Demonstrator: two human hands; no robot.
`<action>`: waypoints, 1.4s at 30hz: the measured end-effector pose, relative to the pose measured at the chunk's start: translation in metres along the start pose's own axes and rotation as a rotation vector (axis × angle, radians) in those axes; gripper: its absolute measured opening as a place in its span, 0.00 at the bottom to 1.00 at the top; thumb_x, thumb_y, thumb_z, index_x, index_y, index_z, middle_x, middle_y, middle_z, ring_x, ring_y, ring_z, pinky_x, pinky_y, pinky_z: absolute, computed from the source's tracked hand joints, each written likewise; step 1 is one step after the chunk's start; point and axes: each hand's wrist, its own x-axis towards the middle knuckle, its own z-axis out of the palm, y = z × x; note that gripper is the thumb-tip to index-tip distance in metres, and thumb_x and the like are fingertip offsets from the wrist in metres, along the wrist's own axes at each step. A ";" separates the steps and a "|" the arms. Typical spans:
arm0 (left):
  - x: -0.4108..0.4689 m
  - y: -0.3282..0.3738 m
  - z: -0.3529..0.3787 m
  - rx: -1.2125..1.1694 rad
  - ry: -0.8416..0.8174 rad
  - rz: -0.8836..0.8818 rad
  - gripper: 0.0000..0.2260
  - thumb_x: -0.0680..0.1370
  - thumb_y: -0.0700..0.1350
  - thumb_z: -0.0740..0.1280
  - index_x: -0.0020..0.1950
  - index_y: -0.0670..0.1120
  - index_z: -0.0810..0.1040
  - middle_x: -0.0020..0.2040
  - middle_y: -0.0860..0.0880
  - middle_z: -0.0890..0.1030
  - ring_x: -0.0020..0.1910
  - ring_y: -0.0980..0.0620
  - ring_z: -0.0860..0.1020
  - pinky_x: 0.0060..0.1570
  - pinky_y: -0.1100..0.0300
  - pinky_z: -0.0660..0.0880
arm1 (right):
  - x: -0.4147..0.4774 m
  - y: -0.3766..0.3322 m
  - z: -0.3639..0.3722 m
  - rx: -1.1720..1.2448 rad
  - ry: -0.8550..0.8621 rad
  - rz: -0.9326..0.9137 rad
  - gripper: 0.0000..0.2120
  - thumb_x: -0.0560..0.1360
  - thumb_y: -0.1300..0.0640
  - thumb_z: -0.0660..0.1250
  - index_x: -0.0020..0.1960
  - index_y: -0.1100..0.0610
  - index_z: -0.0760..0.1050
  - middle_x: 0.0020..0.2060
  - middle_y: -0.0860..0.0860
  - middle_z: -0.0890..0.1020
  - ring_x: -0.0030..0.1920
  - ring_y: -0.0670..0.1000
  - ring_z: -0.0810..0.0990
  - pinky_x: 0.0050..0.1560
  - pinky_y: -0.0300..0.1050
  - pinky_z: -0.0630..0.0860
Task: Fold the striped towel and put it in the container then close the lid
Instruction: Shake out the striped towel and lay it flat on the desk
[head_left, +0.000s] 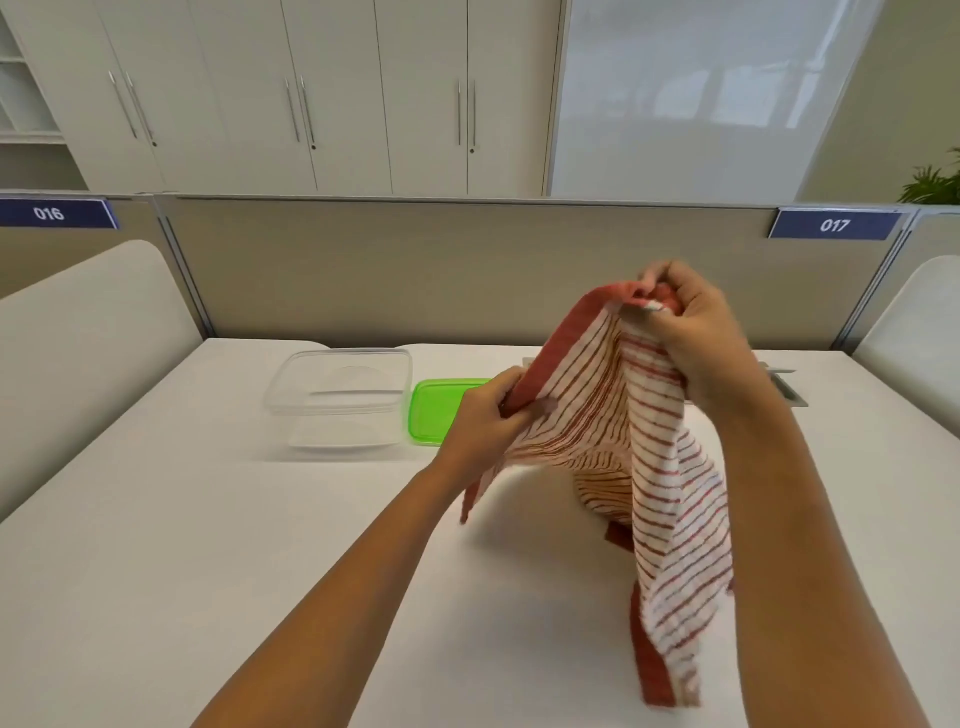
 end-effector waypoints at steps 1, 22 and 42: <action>-0.001 -0.004 -0.003 0.046 0.002 -0.018 0.05 0.72 0.47 0.71 0.43 0.48 0.78 0.36 0.44 0.80 0.35 0.54 0.73 0.37 0.56 0.71 | 0.001 -0.010 -0.003 0.044 0.061 -0.050 0.12 0.68 0.61 0.72 0.36 0.48 0.72 0.32 0.44 0.82 0.35 0.43 0.83 0.35 0.38 0.81; -0.008 0.021 -0.198 -0.618 0.370 -0.099 0.08 0.74 0.49 0.66 0.42 0.48 0.83 0.38 0.53 0.86 0.40 0.54 0.84 0.42 0.58 0.82 | -0.027 -0.046 -0.094 0.112 0.283 -0.130 0.10 0.68 0.49 0.73 0.48 0.48 0.81 0.38 0.42 0.85 0.40 0.43 0.84 0.36 0.39 0.82; 0.033 0.095 -0.058 -0.310 0.107 -0.324 0.12 0.78 0.36 0.61 0.61 0.36 0.76 0.40 0.47 0.80 0.33 0.58 0.80 0.37 0.69 0.79 | 0.010 -0.014 0.076 0.165 0.078 0.231 0.07 0.76 0.65 0.64 0.48 0.56 0.79 0.41 0.52 0.83 0.36 0.44 0.84 0.37 0.33 0.79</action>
